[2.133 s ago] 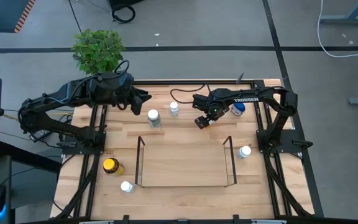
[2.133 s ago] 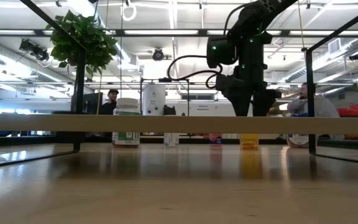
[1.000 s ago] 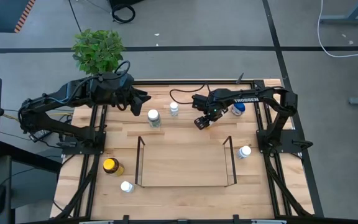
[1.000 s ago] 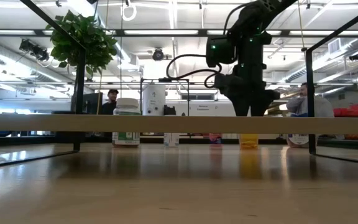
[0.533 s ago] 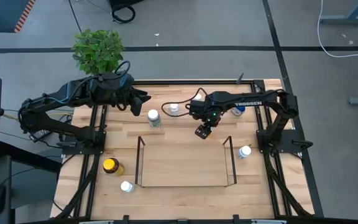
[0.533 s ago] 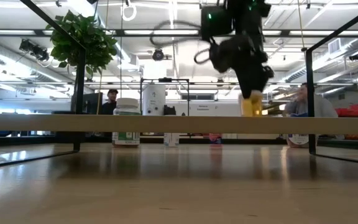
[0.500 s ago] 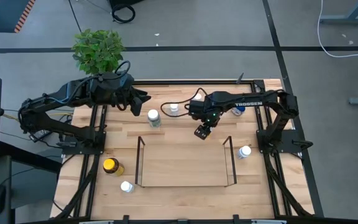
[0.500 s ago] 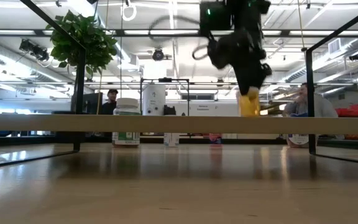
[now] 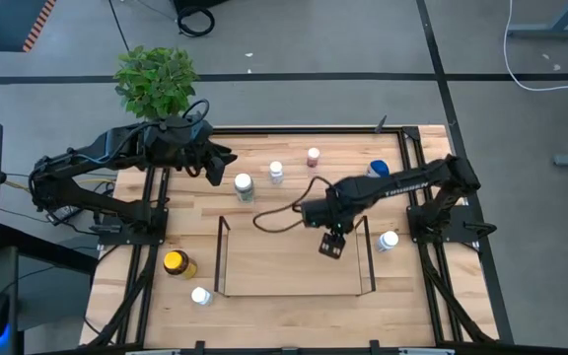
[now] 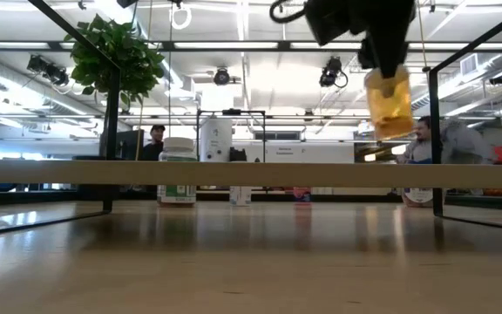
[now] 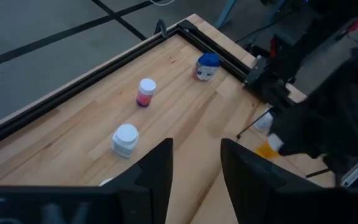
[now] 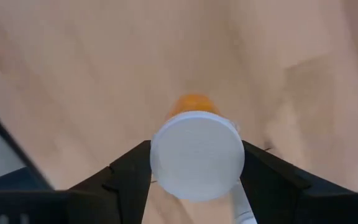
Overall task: Pick and place medicine bottles onto shelf by color
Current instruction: Put the orange pill bottle on the shelf
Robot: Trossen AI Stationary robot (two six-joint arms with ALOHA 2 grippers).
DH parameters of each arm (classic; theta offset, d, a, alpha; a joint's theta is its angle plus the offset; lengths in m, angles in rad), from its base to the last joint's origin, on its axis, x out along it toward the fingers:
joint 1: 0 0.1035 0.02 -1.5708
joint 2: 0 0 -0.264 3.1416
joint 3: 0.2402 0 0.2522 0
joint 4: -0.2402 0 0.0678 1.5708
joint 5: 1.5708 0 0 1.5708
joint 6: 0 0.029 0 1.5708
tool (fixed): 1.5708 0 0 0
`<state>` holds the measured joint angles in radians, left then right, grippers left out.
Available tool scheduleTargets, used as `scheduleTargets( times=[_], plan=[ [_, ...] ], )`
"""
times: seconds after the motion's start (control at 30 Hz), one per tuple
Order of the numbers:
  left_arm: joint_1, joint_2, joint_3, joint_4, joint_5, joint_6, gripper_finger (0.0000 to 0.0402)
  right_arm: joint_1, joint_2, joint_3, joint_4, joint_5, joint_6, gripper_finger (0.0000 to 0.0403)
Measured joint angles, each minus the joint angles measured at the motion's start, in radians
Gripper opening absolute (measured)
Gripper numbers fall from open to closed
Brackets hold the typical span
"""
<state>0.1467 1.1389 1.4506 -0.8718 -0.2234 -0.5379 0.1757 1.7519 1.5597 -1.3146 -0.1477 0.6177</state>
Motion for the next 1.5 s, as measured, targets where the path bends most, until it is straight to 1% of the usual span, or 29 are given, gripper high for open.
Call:
scheduleTargets(
  times=[0.13, 0.37, 0.5, 0.6, 0.67, 0.8, 0.93, 1.03, 1.33, 1.5],
  plan=[
    [0.0, 0.0, 0.0, -0.001, 0.0, 0.001, 0.0143, 0.085, 0.0, 0.0, 0.028, -0.042, 0.108, 0.0229],
    [0.0, 0.0, 0.0, -0.001, 0.0, 0.006, 0.0151, 0.253, 0.0, 0.0, 0.124, -0.04, 0.241, 0.0229],
    [0.0, 0.0, 0.0, -0.001, 0.0, 0.033, 0.0149, 0.338, 0.0, 0.0, 0.181, 0.042, 0.264, 0.0229],
    [0.0, 0.0, 0.0, -0.001, 0.0, 0.037, 0.0151, 0.378, 0.0, 0.0, 0.179, 0.12, 0.311, 0.0229],
    [0.0, 0.0, 0.0, -0.001, 0.0, 0.038, 0.0153, 0.389, 0.0, -0.008, 0.181, 0.142, 0.333, 0.0229],
    [0.0, 0.0, 0.0, -0.001, 0.0, 0.037, 0.0152, 0.392, 0.0, -0.037, 0.178, 0.148, 0.338, 0.0229],
    [0.0, 0.0, 0.0, 0.0, 0.0, 0.037, 0.0149, 0.38, 0.0, -0.084, 0.182, 0.146, 0.318, 0.0229],
    [0.0, 0.0, 0.0, -0.001, 0.0, 0.036, 0.0152, 0.367, 0.0, -0.109, 0.196, 0.125, 0.314, 0.0229],
    [0.0, 0.0, 0.0, -0.001, 0.0, 0.03, 0.0156, 0.363, 0.0, -0.111, 0.21, 0.122, 0.28, 0.0229],
    [0.0, 0.0, 0.0, -0.001, 0.0, 0.026, 0.0154, 0.363, 0.0, -0.111, 0.233, 0.149, 0.271, 0.023]
  ],
)
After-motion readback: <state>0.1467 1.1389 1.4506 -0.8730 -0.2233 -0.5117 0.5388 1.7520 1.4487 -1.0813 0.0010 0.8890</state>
